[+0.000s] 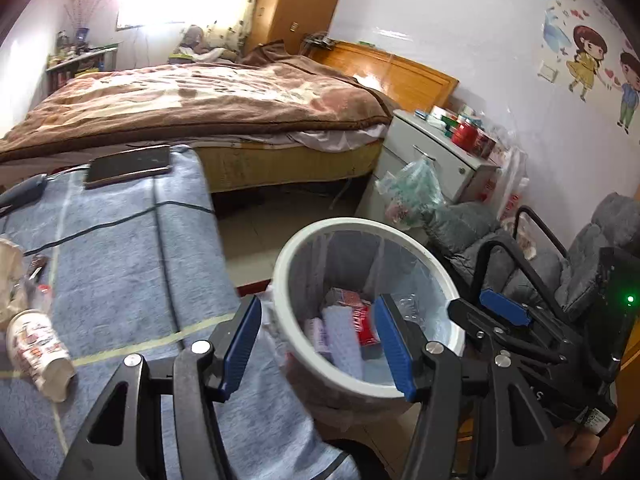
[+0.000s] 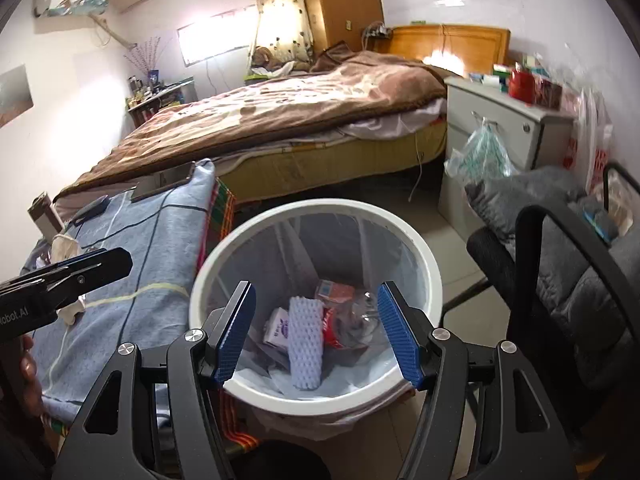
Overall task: Collect trash
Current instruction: 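Move both tools back toward the paper cups on the table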
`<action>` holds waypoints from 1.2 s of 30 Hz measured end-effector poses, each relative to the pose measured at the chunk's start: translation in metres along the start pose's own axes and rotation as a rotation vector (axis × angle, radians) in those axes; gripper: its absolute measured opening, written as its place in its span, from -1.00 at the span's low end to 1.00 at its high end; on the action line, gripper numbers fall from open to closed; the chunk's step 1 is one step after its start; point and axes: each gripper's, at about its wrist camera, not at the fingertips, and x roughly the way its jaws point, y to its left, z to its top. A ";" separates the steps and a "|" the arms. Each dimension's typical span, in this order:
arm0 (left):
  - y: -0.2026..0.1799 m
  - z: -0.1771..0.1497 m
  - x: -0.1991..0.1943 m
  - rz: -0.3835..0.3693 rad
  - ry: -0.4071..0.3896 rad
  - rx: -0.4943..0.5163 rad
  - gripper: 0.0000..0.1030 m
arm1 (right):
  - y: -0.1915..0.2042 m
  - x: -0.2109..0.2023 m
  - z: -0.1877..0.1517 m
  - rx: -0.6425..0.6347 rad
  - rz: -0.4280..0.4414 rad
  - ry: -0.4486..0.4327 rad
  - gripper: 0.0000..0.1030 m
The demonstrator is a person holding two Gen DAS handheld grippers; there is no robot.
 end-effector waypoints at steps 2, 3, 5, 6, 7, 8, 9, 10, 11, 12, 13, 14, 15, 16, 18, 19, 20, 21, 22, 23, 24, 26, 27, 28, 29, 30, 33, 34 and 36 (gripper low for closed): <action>0.006 -0.001 -0.007 0.016 -0.011 0.001 0.18 | 0.006 -0.003 0.001 -0.005 0.009 -0.010 0.26; 0.010 -0.002 -0.010 0.013 -0.014 -0.008 0.18 | 0.009 -0.004 0.001 -0.006 0.013 -0.014 0.26; 0.018 -0.003 -0.017 0.009 -0.020 -0.024 0.18 | 0.015 -0.006 0.002 -0.009 0.023 -0.019 0.26; 0.023 -0.003 -0.021 0.016 -0.026 -0.032 0.18 | 0.018 -0.007 0.002 -0.013 0.026 -0.024 0.26; 0.026 -0.005 -0.024 0.019 -0.030 -0.035 0.18 | 0.022 -0.008 0.002 -0.016 0.027 -0.032 0.26; 0.030 -0.007 -0.027 0.025 -0.033 -0.040 0.18 | 0.025 -0.009 0.002 -0.018 0.025 -0.037 0.26; 0.034 -0.008 -0.031 0.036 -0.038 -0.044 0.18 | 0.029 -0.009 0.002 -0.021 0.024 -0.041 0.26; 0.038 -0.010 -0.035 0.045 -0.044 -0.047 0.18 | 0.033 -0.009 0.002 -0.024 0.026 -0.044 0.26; 0.042 -0.012 -0.039 0.054 -0.049 -0.049 0.18 | 0.037 -0.009 0.002 -0.028 0.027 -0.047 0.26; 0.046 -0.013 -0.044 0.081 -0.059 -0.047 0.18 | 0.041 -0.010 0.001 -0.033 0.026 -0.050 0.26; 0.049 -0.015 -0.048 0.112 -0.071 -0.038 0.18 | 0.046 -0.010 0.001 -0.037 0.026 -0.054 0.26; 0.052 -0.016 -0.053 0.133 -0.082 -0.033 0.18 | 0.051 -0.010 0.000 -0.045 0.023 -0.058 0.26; 0.057 -0.018 -0.057 0.140 -0.090 -0.040 0.18 | 0.057 -0.011 0.000 -0.056 0.021 -0.063 0.26; 0.062 -0.020 -0.061 0.136 -0.094 -0.051 0.18 | 0.061 -0.012 0.000 -0.064 0.021 -0.070 0.26; 0.072 -0.022 -0.069 0.139 -0.102 -0.073 0.18 | 0.072 -0.014 -0.001 -0.078 0.029 -0.074 0.26; 0.076 -0.024 -0.073 0.148 -0.107 -0.078 0.18 | 0.077 -0.014 -0.001 -0.084 0.040 -0.077 0.26; 0.080 -0.027 -0.077 0.157 -0.112 -0.083 0.18 | 0.081 -0.014 -0.001 -0.087 0.051 -0.078 0.26; 0.086 -0.029 -0.082 0.173 -0.118 -0.092 0.18 | 0.086 -0.014 0.000 -0.091 0.066 -0.079 0.26; 0.091 -0.031 -0.087 0.182 -0.125 -0.096 0.18 | 0.090 -0.014 0.000 -0.093 0.075 -0.081 0.26; 0.096 -0.033 -0.091 0.191 -0.131 -0.102 0.18 | 0.093 -0.013 0.000 -0.096 0.082 -0.082 0.26; 0.104 -0.035 -0.096 0.201 -0.137 -0.115 0.18 | 0.099 -0.012 0.000 -0.103 0.089 -0.080 0.26; 0.117 -0.039 -0.106 0.216 -0.150 -0.132 0.18 | 0.111 -0.009 0.000 -0.122 0.113 -0.078 0.26; 0.123 -0.041 -0.110 0.234 -0.155 -0.141 0.18 | 0.116 -0.009 -0.002 -0.129 0.118 -0.076 0.26; 0.130 -0.043 -0.114 0.261 -0.160 -0.149 0.18 | 0.123 -0.006 -0.002 -0.143 0.127 -0.072 0.26; 0.136 -0.045 -0.117 0.283 -0.164 -0.153 0.18 | 0.128 -0.004 -0.003 -0.155 0.135 -0.070 0.26; 0.143 -0.047 -0.121 0.305 -0.165 -0.161 0.18 | 0.133 -0.003 -0.005 -0.164 0.143 -0.068 0.26; 0.165 -0.055 -0.128 0.343 -0.160 -0.196 0.18 | 0.150 0.002 -0.008 -0.200 0.181 -0.059 0.26; 0.173 -0.059 -0.131 0.355 -0.158 -0.211 0.18 | 0.156 0.004 -0.008 -0.214 0.188 -0.057 0.26; 0.189 -0.064 -0.135 0.374 -0.159 -0.246 0.18 | 0.168 0.006 -0.010 -0.241 0.200 -0.049 0.26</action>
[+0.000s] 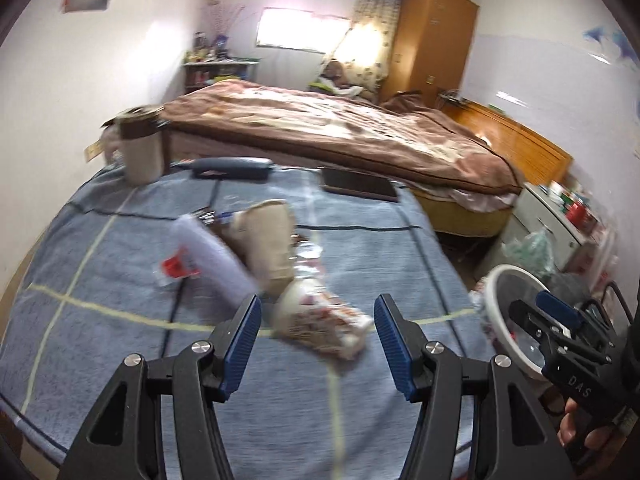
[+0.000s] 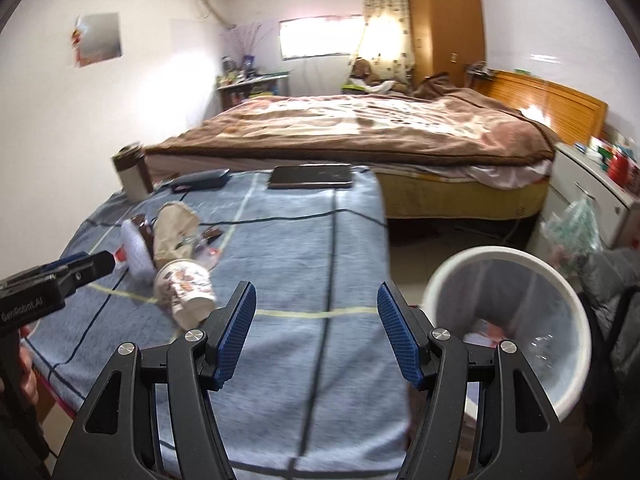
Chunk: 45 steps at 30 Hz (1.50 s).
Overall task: Collect trash
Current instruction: 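Move both tools back toward the paper cups on the table, then grasp the patterned paper cup with the right tool while the left tool grasps the white foam sleeve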
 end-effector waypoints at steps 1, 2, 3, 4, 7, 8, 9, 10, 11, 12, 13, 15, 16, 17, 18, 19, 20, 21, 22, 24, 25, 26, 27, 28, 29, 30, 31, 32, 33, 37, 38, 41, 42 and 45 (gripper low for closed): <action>0.007 -0.001 -0.001 0.006 0.000 -0.010 0.18 | 0.004 0.003 0.000 -0.010 0.014 0.006 0.26; 0.013 -0.001 -0.001 0.011 -0.001 -0.018 0.18 | 0.009 0.006 0.000 -0.018 0.027 0.015 0.26; 0.021 -0.002 -0.002 0.020 -0.001 -0.028 0.18 | 0.014 0.008 0.000 -0.026 0.040 0.023 0.26; 0.026 -0.001 -0.002 0.027 -0.001 -0.034 0.18 | 0.019 0.010 -0.001 -0.035 0.050 0.028 0.26; 0.040 -0.001 -0.002 0.049 -0.001 -0.052 0.18 | 0.034 0.019 -0.001 -0.062 0.091 0.042 0.26; 0.045 -0.001 -0.001 0.053 0.000 -0.059 0.18 | 0.038 0.022 -0.001 -0.066 0.118 0.051 0.26; 0.051 -0.002 0.000 0.056 0.003 -0.067 0.18 | 0.041 0.025 -0.001 -0.070 0.131 0.058 0.26; 0.055 -0.001 0.002 0.059 0.007 -0.072 0.18 | 0.047 0.030 -0.001 -0.082 0.157 0.069 0.26; 0.059 -0.002 0.004 0.065 0.014 -0.076 0.18 | 0.052 0.034 -0.001 -0.092 0.178 0.077 0.26; 0.063 -0.002 0.006 0.071 0.022 -0.082 0.18 | 0.057 0.038 -0.001 -0.100 0.195 0.092 0.26; 0.067 -0.002 0.008 0.074 0.027 -0.090 0.18 | 0.061 0.042 -0.001 -0.104 0.205 0.101 0.26; 0.074 -0.002 0.011 0.076 0.031 -0.099 0.18 | 0.068 0.050 -0.001 -0.110 0.224 0.115 0.26; 0.076 -0.002 0.012 0.079 0.032 -0.104 0.18 | 0.071 0.054 -0.001 -0.117 0.226 0.122 0.26; 0.078 -0.002 0.013 0.081 0.032 -0.101 0.18 | 0.073 0.058 0.000 -0.123 0.233 0.129 0.26; 0.079 -0.001 0.016 0.082 0.035 -0.094 0.18 | 0.077 0.064 0.000 -0.132 0.244 0.148 0.26; 0.080 0.000 0.018 0.086 0.039 -0.091 0.18 | 0.080 0.067 0.000 -0.138 0.245 0.157 0.26; 0.081 0.001 0.020 0.084 0.043 -0.089 0.18 | 0.083 0.070 0.000 -0.144 0.245 0.160 0.26; 0.082 0.001 0.024 0.082 0.052 -0.088 0.18 | 0.086 0.073 0.000 -0.151 0.245 0.161 0.26; 0.083 0.002 0.026 0.082 0.060 -0.087 0.18 | 0.090 0.076 0.000 -0.161 0.251 0.165 0.26; 0.083 0.003 0.032 0.077 0.068 -0.083 0.18 | 0.094 0.082 -0.001 -0.177 0.262 0.183 0.26; 0.082 0.005 0.035 0.073 0.072 -0.085 0.18 | 0.097 0.086 -0.002 -0.186 0.258 0.195 0.26; 0.082 0.006 0.037 0.068 0.074 -0.086 0.18 | 0.098 0.088 -0.003 -0.190 0.257 0.200 0.26; 0.082 0.007 0.041 0.066 0.077 -0.091 0.18 | 0.100 0.090 -0.003 -0.196 0.258 0.205 0.26; 0.083 0.009 0.045 0.064 0.083 -0.099 0.18 | 0.102 0.093 -0.003 -0.203 0.263 0.212 0.26; 0.082 0.010 0.048 0.057 0.086 -0.104 0.18 | 0.104 0.096 -0.004 -0.211 0.264 0.224 0.26; 0.082 0.012 0.052 0.053 0.090 -0.111 0.18 | 0.104 0.098 -0.004 -0.214 0.262 0.229 0.26; 0.081 0.013 0.055 0.055 0.093 -0.117 0.18 | 0.106 0.100 -0.005 -0.221 0.258 0.240 0.26; 0.079 0.014 0.058 0.053 0.094 -0.114 0.18 | 0.107 0.102 -0.005 -0.225 0.256 0.249 0.26; 0.077 0.016 0.062 0.053 0.101 -0.110 0.18 | 0.107 0.105 -0.006 -0.223 0.255 0.269 0.26; 0.073 0.019 0.074 0.039 0.128 -0.129 0.18 | 0.102 0.109 -0.009 -0.193 0.253 0.294 0.26; 0.071 0.019 0.076 0.046 0.125 -0.122 0.18 | 0.100 0.108 -0.009 -0.188 0.255 0.292 0.26; 0.069 0.021 0.081 0.051 0.121 -0.130 0.18 | 0.097 0.107 -0.009 -0.178 0.252 0.286 0.22; 0.069 0.022 0.082 0.052 0.121 -0.138 0.18 | 0.097 0.106 -0.009 -0.176 0.258 0.286 0.13; 0.070 0.026 0.086 0.075 0.115 -0.150 0.18 | 0.097 0.106 -0.009 -0.171 0.267 0.282 0.09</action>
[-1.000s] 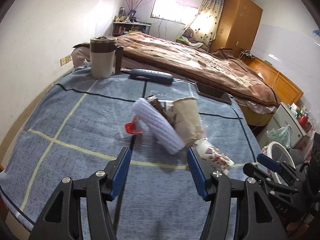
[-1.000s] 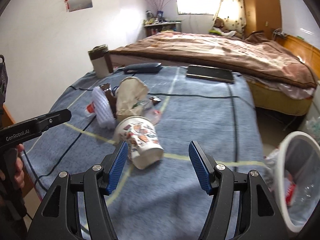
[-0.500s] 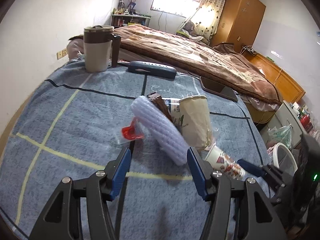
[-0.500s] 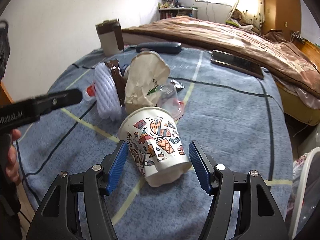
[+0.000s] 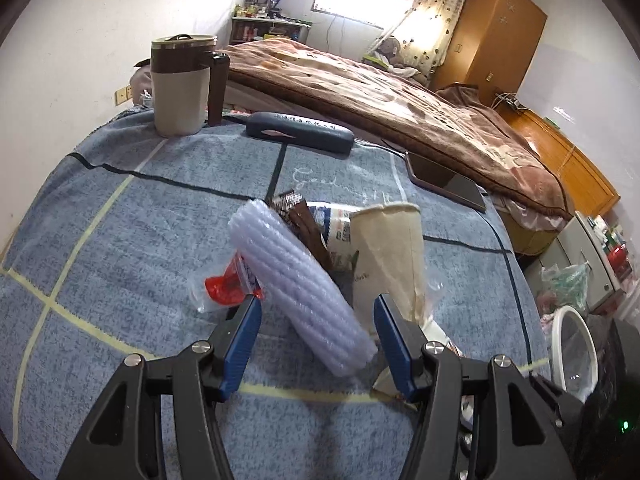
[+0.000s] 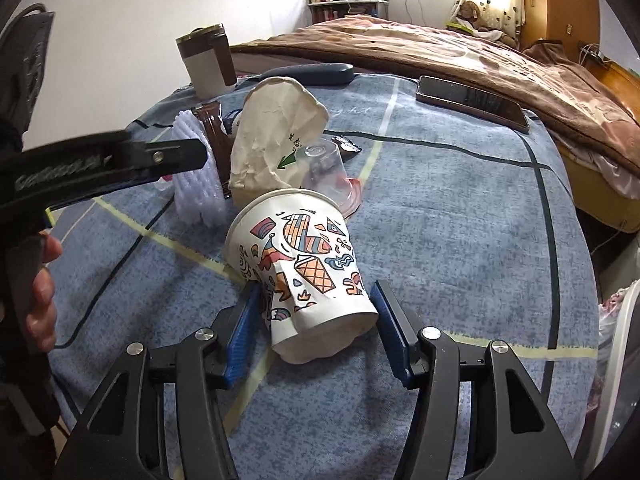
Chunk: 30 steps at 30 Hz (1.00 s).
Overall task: Collect trash
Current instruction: 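Grasp the patterned paper cup with the right tool while the left tool grasps the white foam sleeve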
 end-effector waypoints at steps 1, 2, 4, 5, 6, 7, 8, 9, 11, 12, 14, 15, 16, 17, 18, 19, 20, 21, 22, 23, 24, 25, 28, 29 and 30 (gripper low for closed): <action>0.000 0.002 0.002 0.004 0.000 -0.002 0.18 | 0.000 -0.001 0.000 0.000 0.007 -0.003 0.07; 0.000 0.003 0.003 0.010 0.000 -0.001 0.17 | 0.000 -0.001 -0.001 0.000 0.010 -0.004 0.06; -0.001 0.004 0.007 0.028 0.006 0.002 -0.02 | -0.001 -0.002 -0.002 0.001 0.018 -0.006 0.04; -0.001 0.003 0.009 0.033 0.011 0.006 -0.05 | -0.001 -0.002 -0.002 0.002 0.020 -0.008 0.03; 0.000 0.003 0.011 0.037 0.014 0.005 -0.12 | -0.002 -0.003 -0.002 0.004 0.022 -0.012 0.01; 0.001 0.002 0.013 0.041 0.018 0.000 -0.19 | -0.002 -0.004 -0.003 0.006 0.022 -0.014 -0.01; 0.001 0.002 0.015 0.051 0.023 0.000 -0.21 | -0.003 -0.005 -0.003 0.008 0.023 -0.017 -0.01; 0.002 0.001 0.016 0.057 0.023 -0.002 -0.24 | -0.003 -0.005 -0.004 0.011 0.023 -0.020 -0.02; 0.003 0.001 0.018 0.058 0.026 -0.004 -0.26 | -0.003 -0.006 -0.005 0.015 0.026 -0.022 -0.02; 0.003 0.001 0.018 0.057 0.026 -0.005 -0.31 | -0.003 -0.006 -0.006 0.018 0.027 -0.022 -0.02; 0.002 0.000 0.018 0.052 0.024 0.003 -0.35 | -0.004 -0.007 -0.006 0.023 0.026 -0.025 -0.03; 0.001 0.000 0.017 0.051 0.021 0.005 -0.41 | -0.005 -0.008 -0.006 0.026 0.027 -0.026 -0.03; 0.001 -0.001 0.016 0.049 0.017 0.007 -0.43 | -0.005 -0.008 -0.007 0.028 0.029 -0.028 -0.03; 0.000 -0.001 0.015 0.052 0.015 0.015 -0.45 | -0.005 -0.009 -0.007 0.029 0.030 -0.029 -0.03; -0.001 -0.002 0.014 0.057 0.010 0.021 -0.49 | -0.005 -0.009 -0.008 0.031 0.028 -0.031 -0.04; -0.001 -0.003 0.013 0.056 0.008 0.022 -0.51 | -0.005 -0.010 -0.008 0.032 0.026 -0.033 -0.04; -0.002 -0.003 0.012 0.050 0.009 0.026 -0.53 | -0.006 -0.010 -0.009 0.035 0.026 -0.035 -0.04; -0.002 -0.004 0.011 0.048 0.006 0.031 -0.55 | -0.006 -0.010 -0.009 0.037 0.027 -0.037 -0.04; -0.003 -0.004 0.009 0.047 0.003 0.035 -0.55 | -0.006 -0.011 -0.010 0.039 0.027 -0.039 -0.04; -0.003 -0.005 0.006 0.045 -0.002 0.041 -0.56 | -0.006 -0.012 -0.010 0.041 0.026 -0.043 -0.04; -0.004 -0.006 0.003 0.048 -0.010 0.048 -0.56 | -0.006 -0.013 -0.010 0.044 0.025 -0.047 -0.04; -0.005 -0.007 0.000 0.051 -0.015 0.054 -0.57 | -0.007 -0.015 -0.011 0.046 0.023 -0.051 -0.04; -0.007 -0.011 -0.007 0.037 -0.018 0.067 -0.57 | -0.008 -0.019 -0.013 0.055 0.021 -0.060 -0.04; -0.007 -0.012 -0.010 0.034 -0.018 0.076 -0.57 | -0.009 -0.021 -0.014 0.057 0.023 -0.062 -0.04; -0.008 -0.015 -0.014 0.033 -0.020 0.087 -0.57 | -0.010 -0.023 -0.015 0.060 0.024 -0.066 -0.04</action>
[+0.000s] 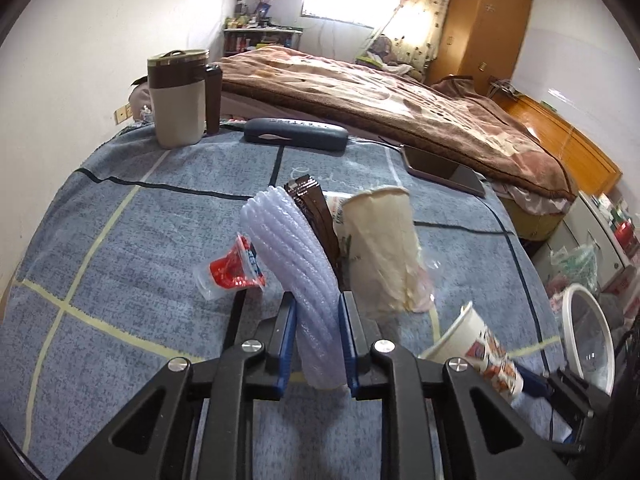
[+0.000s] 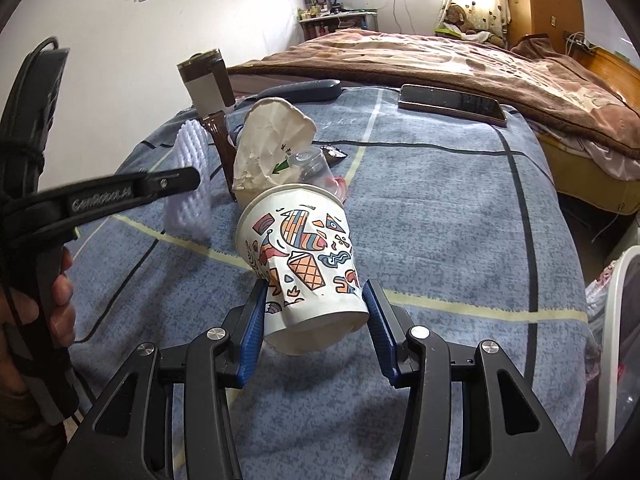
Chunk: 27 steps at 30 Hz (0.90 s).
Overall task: Collect trash
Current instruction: 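Grasp the patterned paper cup with the right tool while the left tool grasps the white foam sleeve, then carry the cup and foam sleeve over the wastebasket and open both tools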
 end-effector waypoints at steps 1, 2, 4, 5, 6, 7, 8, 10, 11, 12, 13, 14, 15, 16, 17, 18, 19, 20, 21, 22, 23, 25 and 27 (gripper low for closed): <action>-0.001 -0.002 -0.003 0.000 -0.002 0.004 -0.57 | -0.001 -0.003 -0.001 0.004 0.000 -0.006 -0.04; -0.001 -0.004 -0.005 -0.007 -0.001 0.010 -0.57 | -0.001 -0.005 -0.001 0.007 0.001 -0.011 -0.04; -0.003 -0.007 -0.010 -0.026 0.003 0.016 -0.57 | -0.002 -0.009 -0.002 0.014 0.005 -0.019 -0.04; -0.004 -0.009 -0.012 -0.037 0.005 0.021 -0.57 | -0.002 -0.011 -0.003 0.016 0.007 -0.023 -0.04; -0.006 -0.012 -0.014 -0.043 0.005 0.027 -0.57 | -0.003 -0.013 -0.003 0.020 0.008 -0.028 -0.04; -0.007 -0.013 -0.016 -0.045 0.005 0.031 -0.57 | -0.004 -0.015 -0.004 0.023 0.008 -0.034 -0.04; -0.009 -0.015 -0.018 -0.054 0.005 0.037 -0.57 | -0.004 -0.018 -0.005 0.028 0.008 -0.040 -0.04; -0.014 -0.019 -0.022 -0.064 0.003 0.051 -0.57 | -0.006 -0.023 -0.007 0.035 -0.002 -0.052 -0.04; -0.017 -0.020 -0.024 -0.067 0.003 0.060 -0.57 | -0.007 -0.025 -0.007 0.038 -0.006 -0.056 -0.04; -0.020 -0.021 -0.026 -0.071 0.000 0.071 -0.57 | -0.009 -0.027 -0.008 0.044 -0.013 -0.062 -0.04; -0.022 -0.022 -0.027 -0.073 0.000 0.079 -0.57 | -0.011 -0.030 -0.009 0.051 -0.017 -0.068 -0.04; -0.025 -0.023 -0.028 -0.077 -0.001 0.088 -0.57 | -0.013 -0.033 -0.009 0.057 -0.021 -0.074 -0.04; -0.028 -0.023 -0.030 -0.081 -0.001 0.096 -0.57 | -0.015 -0.036 -0.009 0.064 -0.026 -0.082 -0.04; -0.031 -0.024 -0.031 -0.084 -0.002 0.101 -0.57 | -0.019 -0.040 -0.010 0.074 -0.034 -0.092 -0.04; -0.035 -0.024 -0.033 -0.088 -0.005 0.110 -0.57 | -0.020 -0.043 -0.010 0.079 -0.040 -0.097 -0.04; -0.039 -0.026 -0.034 -0.091 -0.008 0.122 -0.57 | -0.024 -0.047 -0.011 0.086 -0.049 -0.106 -0.04; -0.043 -0.027 -0.036 -0.092 -0.012 0.132 -0.57 | -0.027 -0.051 -0.012 0.094 -0.057 -0.114 -0.04; -0.046 -0.027 -0.037 -0.098 -0.014 0.139 -0.57 | -0.030 -0.053 -0.012 0.099 -0.063 -0.120 -0.04; -0.051 -0.028 -0.038 -0.106 -0.015 0.148 -0.57 | -0.032 -0.057 -0.013 0.104 -0.071 -0.127 -0.04; -0.055 -0.028 -0.040 -0.113 -0.017 0.152 -0.57 | -0.034 -0.059 -0.014 0.108 -0.078 -0.132 -0.04; -0.059 -0.029 -0.041 -0.119 -0.019 0.160 -0.57 | -0.037 -0.063 -0.015 0.112 -0.091 -0.139 -0.04; -0.068 -0.029 -0.043 -0.127 -0.026 0.178 -0.57 | -0.041 -0.069 -0.016 0.121 -0.104 -0.150 -0.04; -0.078 -0.029 -0.047 -0.147 -0.032 0.194 -0.57 | -0.047 -0.075 -0.018 0.133 -0.118 -0.161 -0.04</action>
